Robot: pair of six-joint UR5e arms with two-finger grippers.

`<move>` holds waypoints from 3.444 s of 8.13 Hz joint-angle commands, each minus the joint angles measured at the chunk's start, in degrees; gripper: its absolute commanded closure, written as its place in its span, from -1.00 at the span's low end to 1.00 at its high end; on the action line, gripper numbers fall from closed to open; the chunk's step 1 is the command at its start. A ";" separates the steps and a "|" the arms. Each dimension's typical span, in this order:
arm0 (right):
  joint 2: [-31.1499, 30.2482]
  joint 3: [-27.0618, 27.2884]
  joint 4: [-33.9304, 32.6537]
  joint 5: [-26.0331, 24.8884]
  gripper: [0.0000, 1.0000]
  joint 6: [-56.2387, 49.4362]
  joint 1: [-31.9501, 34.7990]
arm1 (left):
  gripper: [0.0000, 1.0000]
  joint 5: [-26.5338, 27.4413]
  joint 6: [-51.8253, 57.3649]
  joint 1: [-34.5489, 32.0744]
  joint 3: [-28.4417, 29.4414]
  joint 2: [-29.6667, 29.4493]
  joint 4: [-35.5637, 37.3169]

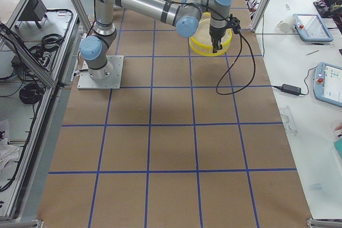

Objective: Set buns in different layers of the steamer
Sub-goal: 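Lift top tier aside with right gripper while left carries white bun over lower tier, then lower the white bun into the lower tier and open left gripper, then set top tier back onto lower tier with right gripper while left returns to plate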

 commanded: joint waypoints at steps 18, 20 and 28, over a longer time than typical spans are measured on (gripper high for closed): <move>3.57 0.21 -6.54 -0.22 1.00 33.81 21.29 | -1.00 15.64 27.19 20.51 1.61 7.02 -14.93; 6.74 0.47 -9.73 -0.22 1.00 41.56 25.35 | -1.00 16.64 32.75 24.40 0.73 5.97 -14.85; 10.79 3.63 -13.42 -1.10 1.00 47.67 28.00 | -1.00 16.99 23.10 25.02 -0.59 -4.92 -5.37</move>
